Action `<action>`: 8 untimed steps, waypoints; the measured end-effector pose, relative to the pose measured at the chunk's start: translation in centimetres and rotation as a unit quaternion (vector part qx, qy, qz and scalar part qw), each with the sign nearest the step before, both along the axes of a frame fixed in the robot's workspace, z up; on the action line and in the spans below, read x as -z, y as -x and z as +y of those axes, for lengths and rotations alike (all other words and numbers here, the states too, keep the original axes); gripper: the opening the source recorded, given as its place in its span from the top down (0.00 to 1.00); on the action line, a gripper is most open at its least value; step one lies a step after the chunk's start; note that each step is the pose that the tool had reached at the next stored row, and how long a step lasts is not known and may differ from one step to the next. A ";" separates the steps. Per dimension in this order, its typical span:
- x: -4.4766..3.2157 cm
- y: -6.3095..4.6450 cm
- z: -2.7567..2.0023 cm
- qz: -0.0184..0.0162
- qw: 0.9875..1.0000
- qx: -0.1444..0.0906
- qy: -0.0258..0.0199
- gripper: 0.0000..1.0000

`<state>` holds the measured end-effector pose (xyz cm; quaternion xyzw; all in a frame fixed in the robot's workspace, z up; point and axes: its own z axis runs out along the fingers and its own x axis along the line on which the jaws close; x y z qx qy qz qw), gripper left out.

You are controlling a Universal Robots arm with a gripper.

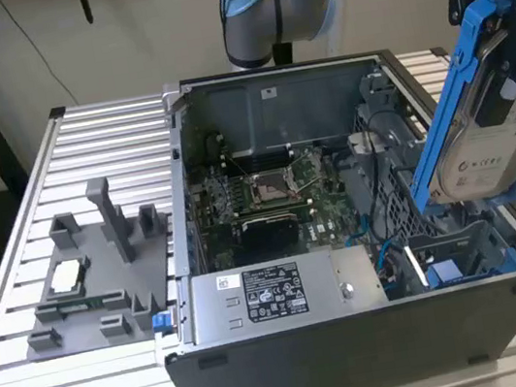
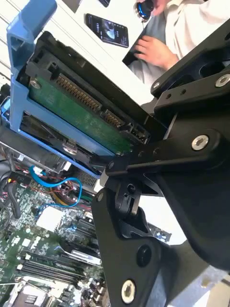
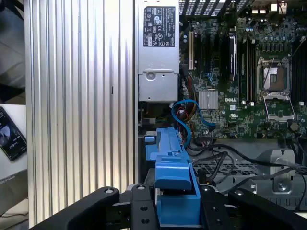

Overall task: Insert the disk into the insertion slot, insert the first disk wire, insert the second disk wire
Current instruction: 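Insert the disk into the insertion slot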

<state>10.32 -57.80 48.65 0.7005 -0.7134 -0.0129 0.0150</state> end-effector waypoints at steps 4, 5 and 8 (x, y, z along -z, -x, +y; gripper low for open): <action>0.00 0.0 0.00 0.000 1.000 0.000 0.000 0.67; 0.02 0.0 0.00 0.000 1.000 0.000 0.000 0.67; 0.25 0.0 0.00 -0.005 1.000 0.000 0.000 0.67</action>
